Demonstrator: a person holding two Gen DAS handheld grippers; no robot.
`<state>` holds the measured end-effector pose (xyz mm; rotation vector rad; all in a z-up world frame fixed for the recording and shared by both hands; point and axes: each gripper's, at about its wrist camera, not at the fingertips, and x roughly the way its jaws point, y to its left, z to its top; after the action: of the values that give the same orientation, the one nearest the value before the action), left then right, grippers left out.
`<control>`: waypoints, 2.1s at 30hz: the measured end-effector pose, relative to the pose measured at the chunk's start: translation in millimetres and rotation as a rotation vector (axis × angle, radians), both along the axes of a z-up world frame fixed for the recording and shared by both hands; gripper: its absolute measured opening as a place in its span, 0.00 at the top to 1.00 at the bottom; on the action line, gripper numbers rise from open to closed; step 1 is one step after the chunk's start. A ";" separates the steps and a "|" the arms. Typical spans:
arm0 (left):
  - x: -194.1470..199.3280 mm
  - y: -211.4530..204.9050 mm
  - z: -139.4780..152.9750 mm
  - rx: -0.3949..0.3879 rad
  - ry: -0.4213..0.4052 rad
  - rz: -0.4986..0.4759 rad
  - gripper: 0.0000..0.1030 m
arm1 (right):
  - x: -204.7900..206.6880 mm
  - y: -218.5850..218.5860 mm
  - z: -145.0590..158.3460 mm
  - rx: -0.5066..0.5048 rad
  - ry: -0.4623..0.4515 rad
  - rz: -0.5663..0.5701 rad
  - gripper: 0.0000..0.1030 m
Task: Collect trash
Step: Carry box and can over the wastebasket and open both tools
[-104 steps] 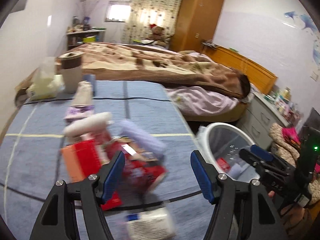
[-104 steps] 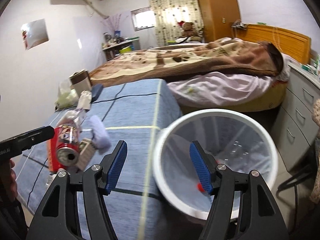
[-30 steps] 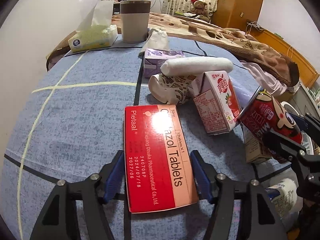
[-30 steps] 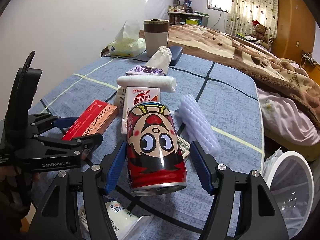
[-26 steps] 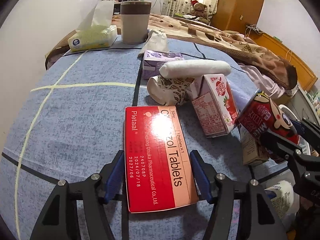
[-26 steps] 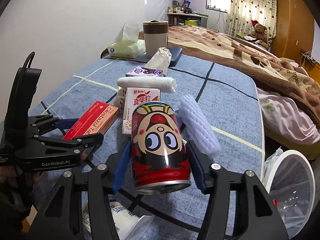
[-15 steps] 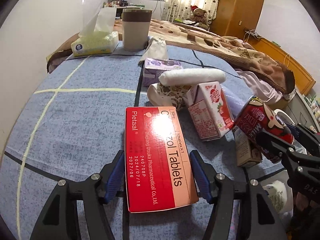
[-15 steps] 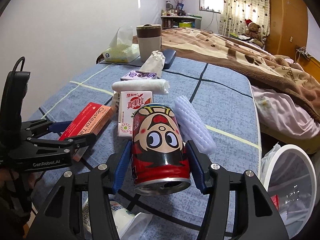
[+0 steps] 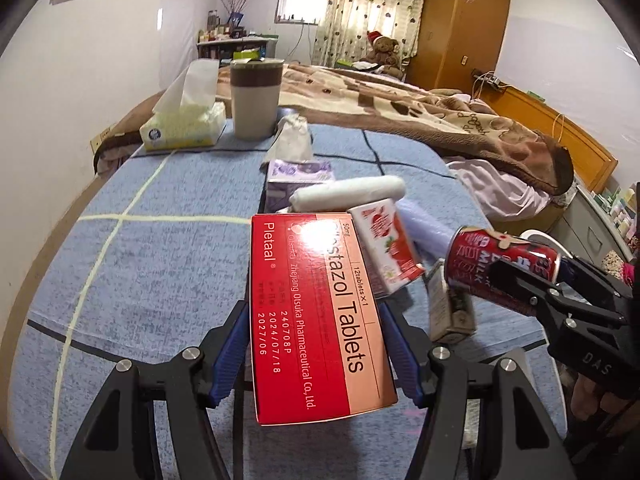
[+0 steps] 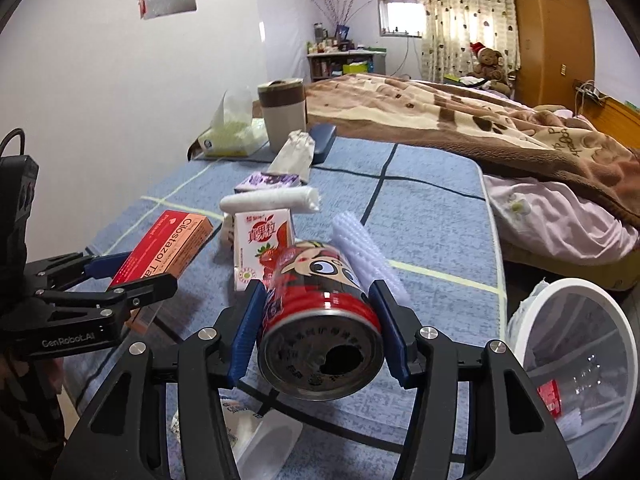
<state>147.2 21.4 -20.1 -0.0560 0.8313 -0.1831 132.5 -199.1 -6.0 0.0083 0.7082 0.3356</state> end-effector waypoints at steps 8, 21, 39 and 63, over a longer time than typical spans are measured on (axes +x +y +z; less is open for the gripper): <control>-9.7 -18.4 19.7 0.003 -0.050 -0.043 0.37 | -6.6 -20.9 7.7 0.044 -0.036 -0.055 0.47; -24.2 -74.3 46.3 0.005 -0.117 -0.167 0.37 | -29.7 -67.9 20.7 0.068 -0.086 -0.168 0.47; -33.4 -204.5 57.5 -0.015 -0.133 -0.441 0.37 | -51.6 -166.5 17.3 0.043 -0.060 -0.401 0.47; -3.3 -327.3 12.1 -0.009 -0.033 -0.622 0.37 | -28.8 -239.3 -26.6 0.010 0.112 -0.527 0.47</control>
<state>143.9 -305.9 -8.0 0.2002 0.7946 -0.7709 103.7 -438.4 -32.7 0.2213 0.7861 -0.1677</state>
